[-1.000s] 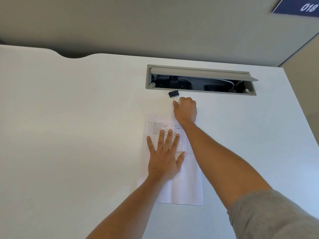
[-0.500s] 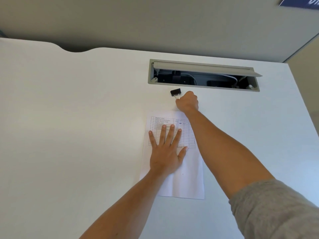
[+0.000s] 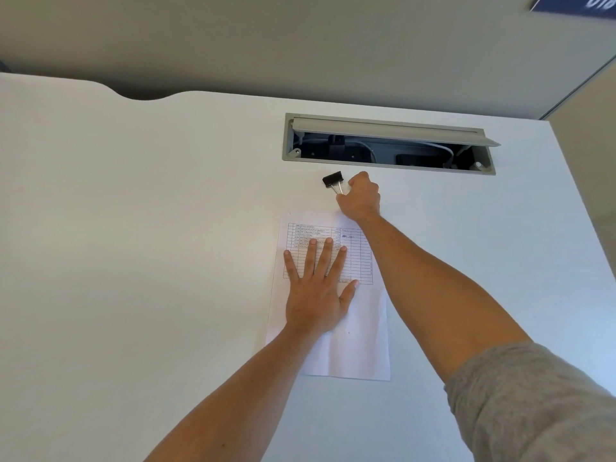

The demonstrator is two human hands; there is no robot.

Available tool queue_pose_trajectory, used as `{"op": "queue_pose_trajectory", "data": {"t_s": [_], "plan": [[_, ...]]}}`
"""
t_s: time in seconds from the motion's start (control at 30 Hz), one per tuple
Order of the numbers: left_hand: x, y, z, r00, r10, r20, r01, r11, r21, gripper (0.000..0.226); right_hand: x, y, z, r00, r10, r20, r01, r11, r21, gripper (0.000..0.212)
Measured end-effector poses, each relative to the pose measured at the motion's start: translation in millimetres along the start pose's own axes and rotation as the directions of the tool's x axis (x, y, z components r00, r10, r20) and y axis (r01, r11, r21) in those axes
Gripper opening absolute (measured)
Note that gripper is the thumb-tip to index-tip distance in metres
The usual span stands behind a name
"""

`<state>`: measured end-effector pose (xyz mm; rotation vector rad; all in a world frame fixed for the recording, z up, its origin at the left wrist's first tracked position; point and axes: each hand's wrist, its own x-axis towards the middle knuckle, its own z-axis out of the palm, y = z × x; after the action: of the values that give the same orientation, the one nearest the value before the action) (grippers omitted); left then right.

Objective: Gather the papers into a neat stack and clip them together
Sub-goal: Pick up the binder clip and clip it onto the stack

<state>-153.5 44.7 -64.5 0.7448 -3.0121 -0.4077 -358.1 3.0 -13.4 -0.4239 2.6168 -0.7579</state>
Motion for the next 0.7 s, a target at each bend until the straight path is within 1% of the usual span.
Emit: {"op": "queue_pose_trajectory", "data": {"t_s": [0.03, 0.07, 0.1, 0.2, 0.23, 0.33, 0.4, 0.5, 0.57, 0.7], "plan": [[0, 0, 0, 1.0, 0.002, -0.003, -0.002, 1.0, -0.001, 0.067, 0, -1, -1, 1.0, 0.019, 0.005, -0.019, 1.0, 0.025, 0.044], [0, 0, 0, 1.0, 0.002, -0.005, -0.002, 1.0, -0.003, 0.067, 0, -2, -2, 0.999, 0.031, 0.011, -0.031, 0.999, 0.033, 0.045], [0, 0, 0, 1.0, 0.001, -0.005, -0.001, 1.0, -0.006, 0.067, -1, -3, -1, 0.999, 0.031, 0.014, -0.032, 0.999, 0.029, 0.042], [0, -1, 2, 1.0, 0.004, -0.005, -0.004, 1.0, -0.006, 0.067, -3, -4, 4, 1.0, -0.014, 0.001, 0.014, 1.0, -0.002, 0.019], [0, -1, 1, 1.0, 0.005, -0.008, -0.005, 1.0, -0.005, 0.067, -4, -5, 5, 1.0, -0.029, 0.001, 0.029, 1.0, -0.011, 0.015], [-1, -1, 1, 1.0, 0.001, -0.003, -0.001, 1.0, -0.013, 0.067, -8, -5, 5, 0.999, -0.046, 0.012, 0.046, 0.999, -0.001, 0.017], [-1, -1, 1, 1.0, 0.0, 0.002, 0.0, 1.0, -0.01, 0.067, -14, -7, 1, 0.998, -0.059, -0.013, 0.06, 0.997, 0.056, 0.018], [-1, -1, -1, 1.0, 0.005, 0.021, -0.005, 1.0, -0.012, 0.067, -36, -9, -10, 0.992, -0.084, -0.093, 0.101, 0.974, 0.201, 0.018], [-1, 0, -3, 0.999, 0.007, 0.034, -0.007, 1.0, -0.006, 0.068, -58, -5, -18, 0.989, -0.085, -0.12, 0.116, 0.954, 0.278, 0.018], [0, -2, -7, 0.997, -0.008, 0.075, 0.01, 1.0, -0.022, 0.075, -107, 18, -26, 0.995, -0.012, -0.098, 0.052, 0.909, 0.414, 0.019]]}}
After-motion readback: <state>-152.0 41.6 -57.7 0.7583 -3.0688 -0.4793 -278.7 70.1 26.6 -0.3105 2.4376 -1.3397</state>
